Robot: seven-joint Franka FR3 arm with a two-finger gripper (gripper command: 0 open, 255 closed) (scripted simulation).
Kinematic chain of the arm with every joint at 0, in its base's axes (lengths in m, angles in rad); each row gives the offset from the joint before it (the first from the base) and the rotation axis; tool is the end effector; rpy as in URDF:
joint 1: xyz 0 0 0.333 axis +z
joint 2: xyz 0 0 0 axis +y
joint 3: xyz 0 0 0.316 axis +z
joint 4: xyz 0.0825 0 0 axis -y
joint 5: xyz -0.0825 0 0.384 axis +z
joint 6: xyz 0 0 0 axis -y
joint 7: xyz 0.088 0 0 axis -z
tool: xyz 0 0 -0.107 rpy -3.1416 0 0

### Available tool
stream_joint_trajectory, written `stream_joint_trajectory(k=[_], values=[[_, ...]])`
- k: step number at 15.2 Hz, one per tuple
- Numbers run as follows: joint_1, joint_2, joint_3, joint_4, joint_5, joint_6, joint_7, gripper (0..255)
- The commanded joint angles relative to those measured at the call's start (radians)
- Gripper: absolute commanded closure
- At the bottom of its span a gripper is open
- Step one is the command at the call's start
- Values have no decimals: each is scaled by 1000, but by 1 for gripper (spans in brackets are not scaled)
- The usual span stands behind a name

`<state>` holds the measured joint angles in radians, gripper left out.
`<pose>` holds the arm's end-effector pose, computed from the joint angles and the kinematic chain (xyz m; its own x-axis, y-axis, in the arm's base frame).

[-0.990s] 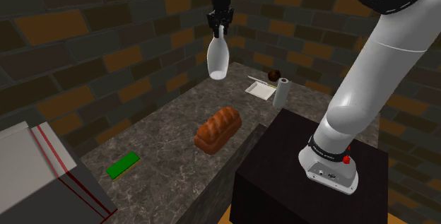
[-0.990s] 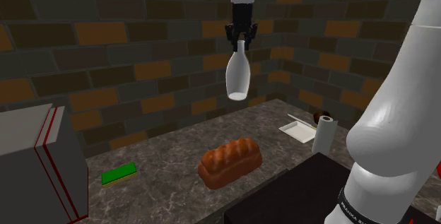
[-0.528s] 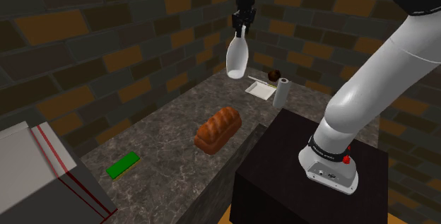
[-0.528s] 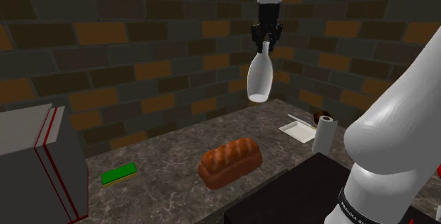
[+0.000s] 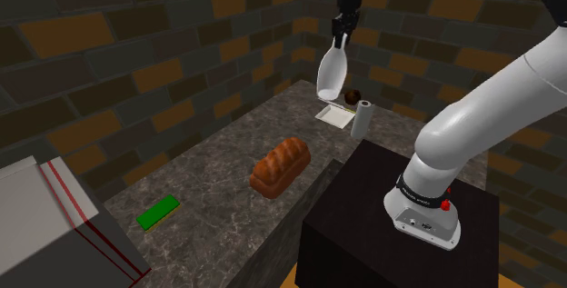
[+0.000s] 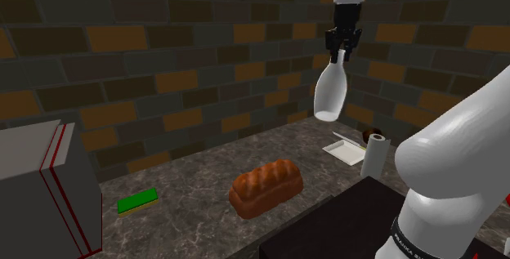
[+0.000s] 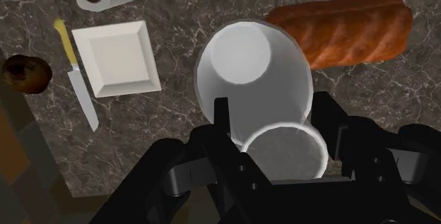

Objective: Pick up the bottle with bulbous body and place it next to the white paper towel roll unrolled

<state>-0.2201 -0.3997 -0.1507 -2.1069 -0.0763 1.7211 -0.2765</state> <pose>0.3999 -0.1730 0.5776 0.9974 -0.0717 0.0050 -0.0718 -0.9972 0.0192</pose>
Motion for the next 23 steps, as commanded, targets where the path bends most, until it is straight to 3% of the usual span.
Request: stream_joint_trajectory(k=[1, 12, 23], values=[[-16, -28, -27, -19, -14, -6, -39, 255], [-119, -146, -204, -85, -119, -34, -279, 255], [-192, -143, -403, -44, -209, -31, -522, 255]])
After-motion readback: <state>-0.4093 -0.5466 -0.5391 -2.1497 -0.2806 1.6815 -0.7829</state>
